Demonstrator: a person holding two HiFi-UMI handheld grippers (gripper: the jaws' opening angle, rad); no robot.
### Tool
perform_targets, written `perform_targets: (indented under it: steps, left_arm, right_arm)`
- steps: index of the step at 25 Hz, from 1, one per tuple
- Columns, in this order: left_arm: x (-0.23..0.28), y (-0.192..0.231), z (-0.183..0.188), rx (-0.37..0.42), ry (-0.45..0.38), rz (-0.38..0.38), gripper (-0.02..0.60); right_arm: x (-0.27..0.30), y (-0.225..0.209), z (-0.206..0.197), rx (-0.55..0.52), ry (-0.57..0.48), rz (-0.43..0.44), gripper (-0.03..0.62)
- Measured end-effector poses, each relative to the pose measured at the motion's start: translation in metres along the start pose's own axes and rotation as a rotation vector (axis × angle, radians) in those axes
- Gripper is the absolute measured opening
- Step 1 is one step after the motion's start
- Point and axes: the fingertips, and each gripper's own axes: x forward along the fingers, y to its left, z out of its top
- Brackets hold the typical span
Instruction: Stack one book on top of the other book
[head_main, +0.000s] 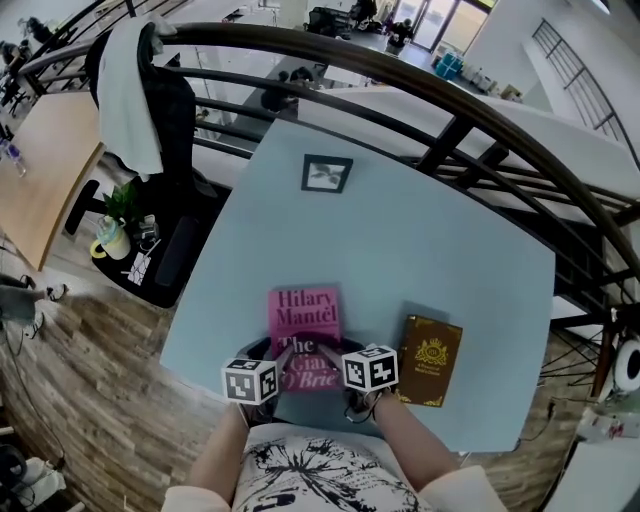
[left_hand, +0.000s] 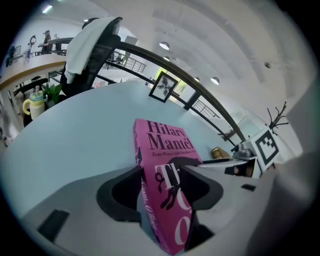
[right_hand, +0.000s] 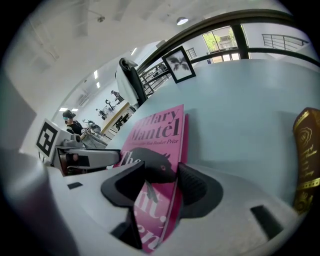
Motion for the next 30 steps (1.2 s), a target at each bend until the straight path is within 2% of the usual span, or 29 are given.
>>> perform_targets:
  steps: [3,7,9,14,18,25,30]
  left_arm:
    - [0.006,0.006,-0.003,-0.029,0.026,0.000,0.209]
    - [0.015,0.005,-0.011,-0.070,0.037,-0.076,0.212]
    - [0.017,0.004,-0.012,-0.074,0.039,-0.090,0.215]
    - [0.017,0.003,-0.010,-0.055,0.013,-0.057,0.213]
    - [0.011,-0.001,-0.015,-0.021,0.044,-0.032,0.213]
    - [0.001,-0.034,-0.024,-0.011,0.025,-0.058,0.213]
    - [0.001,-0.076,-0.021,0.028,-0.001,-0.100,0.213]
  right_arm:
    - [0.000,0.001,0.001,0.007,-0.003,0.000,0.201]
    - [-0.001,0.000,0.002,0.010,-0.007,-0.006,0.201]
    - [-0.001,0.000,0.002,0.026,-0.020,-0.011,0.199]
    - [-0.003,-0.001,-0.002,0.096,-0.022,-0.065,0.190]
    - [-0.011,0.003,-0.013,0.139,-0.013,-0.100,0.187]
    - [-0.048,0.000,-0.024,0.155,-0.049,-0.120,0.186]
    - [-0.091,-0.014,-0.024,0.149,-0.130,-0.143,0.181]
